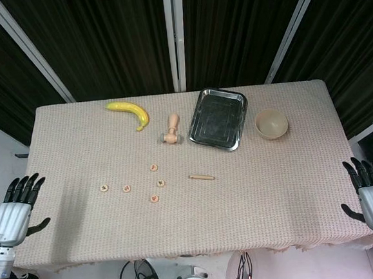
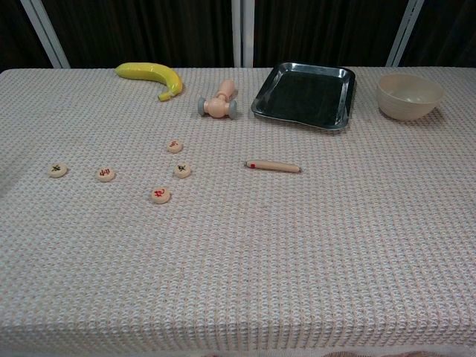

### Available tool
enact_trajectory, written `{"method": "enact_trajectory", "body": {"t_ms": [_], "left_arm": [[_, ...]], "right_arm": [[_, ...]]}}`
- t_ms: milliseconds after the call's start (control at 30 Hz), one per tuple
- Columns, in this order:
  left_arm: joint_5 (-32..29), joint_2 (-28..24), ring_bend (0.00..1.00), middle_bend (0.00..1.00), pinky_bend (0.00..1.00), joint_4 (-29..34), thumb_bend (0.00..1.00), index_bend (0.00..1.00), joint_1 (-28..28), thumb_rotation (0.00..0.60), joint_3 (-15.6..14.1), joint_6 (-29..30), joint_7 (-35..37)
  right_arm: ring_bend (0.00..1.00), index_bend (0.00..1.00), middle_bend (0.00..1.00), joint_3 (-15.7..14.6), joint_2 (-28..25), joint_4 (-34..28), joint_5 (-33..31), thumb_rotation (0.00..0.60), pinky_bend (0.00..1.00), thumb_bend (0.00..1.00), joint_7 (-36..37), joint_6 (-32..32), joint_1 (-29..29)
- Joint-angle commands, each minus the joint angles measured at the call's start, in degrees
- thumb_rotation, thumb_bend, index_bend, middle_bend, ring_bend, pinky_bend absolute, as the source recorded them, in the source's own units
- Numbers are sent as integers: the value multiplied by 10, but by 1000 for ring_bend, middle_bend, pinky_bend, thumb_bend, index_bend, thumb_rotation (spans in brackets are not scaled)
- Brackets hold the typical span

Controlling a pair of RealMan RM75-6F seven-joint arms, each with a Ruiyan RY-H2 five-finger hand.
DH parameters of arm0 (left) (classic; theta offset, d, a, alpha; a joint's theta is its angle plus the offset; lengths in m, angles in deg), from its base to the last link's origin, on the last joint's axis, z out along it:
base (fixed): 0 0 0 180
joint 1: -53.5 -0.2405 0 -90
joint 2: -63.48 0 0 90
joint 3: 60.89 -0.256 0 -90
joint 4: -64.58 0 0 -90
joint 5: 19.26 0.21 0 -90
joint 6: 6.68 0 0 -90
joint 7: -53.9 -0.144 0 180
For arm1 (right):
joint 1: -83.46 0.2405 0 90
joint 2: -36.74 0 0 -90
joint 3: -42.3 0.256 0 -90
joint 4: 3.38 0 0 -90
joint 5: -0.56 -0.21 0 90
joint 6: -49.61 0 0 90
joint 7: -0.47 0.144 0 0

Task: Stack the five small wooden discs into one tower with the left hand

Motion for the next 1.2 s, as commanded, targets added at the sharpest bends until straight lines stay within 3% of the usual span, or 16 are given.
{"method": "enact_trajectory", "body": {"t_ms": [33,300,600,933,1200], "left_arm": [[-2,-5,0,0,0,10,126,53,-2,600,2,-6,-1],[14,-10,0,0,0,35,133,56,12,600,2,-30,6],[10,27,0,48,0,42,155,108,89,600,24,-145,33],[-19,122,0,102,0,-25,179,248,152,600,49,-235,77],[-54,152,0,111,0,-61,257,345,169,600,60,-268,43]], "right_arm": [[0,0,0,0,0,0,1,600,0,107,1,0,0],[0,0,0,1,-3,-3,6,600,0,105,12,7,-3],[0,0,0,7,-7,-14,2,600,0,103,15,3,1],[0,0,0,7,-12,-22,-3,600,0,106,11,-7,5],[0,0,0,5,-17,-27,-1,600,0,111,12,1,0]]}}
